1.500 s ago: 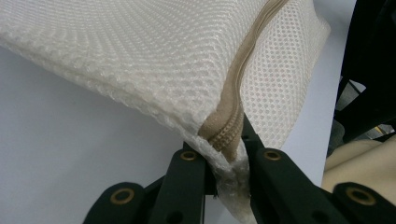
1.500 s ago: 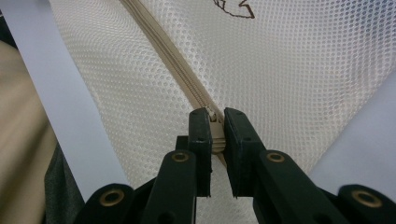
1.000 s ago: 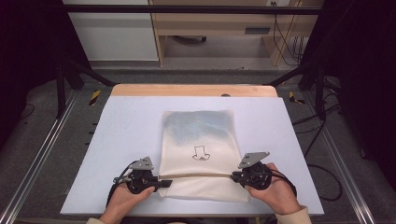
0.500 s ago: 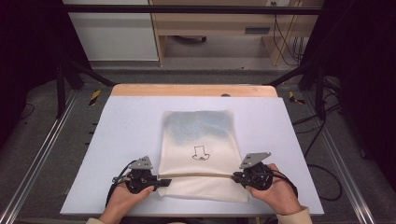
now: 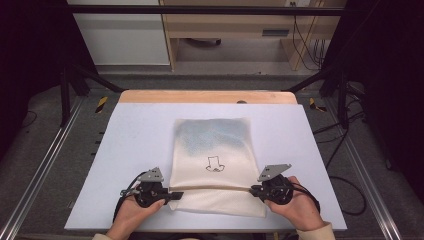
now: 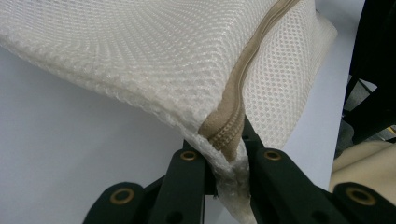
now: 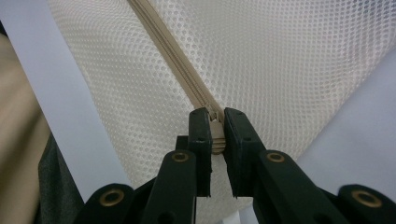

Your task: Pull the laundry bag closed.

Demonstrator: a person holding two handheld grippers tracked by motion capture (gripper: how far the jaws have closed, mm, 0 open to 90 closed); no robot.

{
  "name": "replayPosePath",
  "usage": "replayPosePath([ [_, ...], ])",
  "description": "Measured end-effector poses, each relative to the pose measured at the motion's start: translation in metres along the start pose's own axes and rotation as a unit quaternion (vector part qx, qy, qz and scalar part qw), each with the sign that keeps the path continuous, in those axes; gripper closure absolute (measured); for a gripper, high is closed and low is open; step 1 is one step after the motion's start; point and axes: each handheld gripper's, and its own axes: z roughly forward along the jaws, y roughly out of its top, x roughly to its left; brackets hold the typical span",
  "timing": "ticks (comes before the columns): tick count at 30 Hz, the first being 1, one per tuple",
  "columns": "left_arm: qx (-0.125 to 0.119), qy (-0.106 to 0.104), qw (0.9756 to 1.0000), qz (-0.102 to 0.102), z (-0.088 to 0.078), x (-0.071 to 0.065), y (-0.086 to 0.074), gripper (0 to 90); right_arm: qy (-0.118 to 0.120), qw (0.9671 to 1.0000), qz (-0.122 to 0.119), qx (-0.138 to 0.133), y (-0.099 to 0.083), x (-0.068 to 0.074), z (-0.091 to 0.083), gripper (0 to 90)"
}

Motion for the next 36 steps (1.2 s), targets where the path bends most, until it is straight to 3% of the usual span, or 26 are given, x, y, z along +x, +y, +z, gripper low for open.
replayPosePath([
  [36, -0.007, 0.006, 0.9999, 0.005, -0.006, 0.001, 0.003, 84.5, -0.005, 0.9998, 0.017, 0.009, -0.015, -0.009, -0.004, 81.9],
])
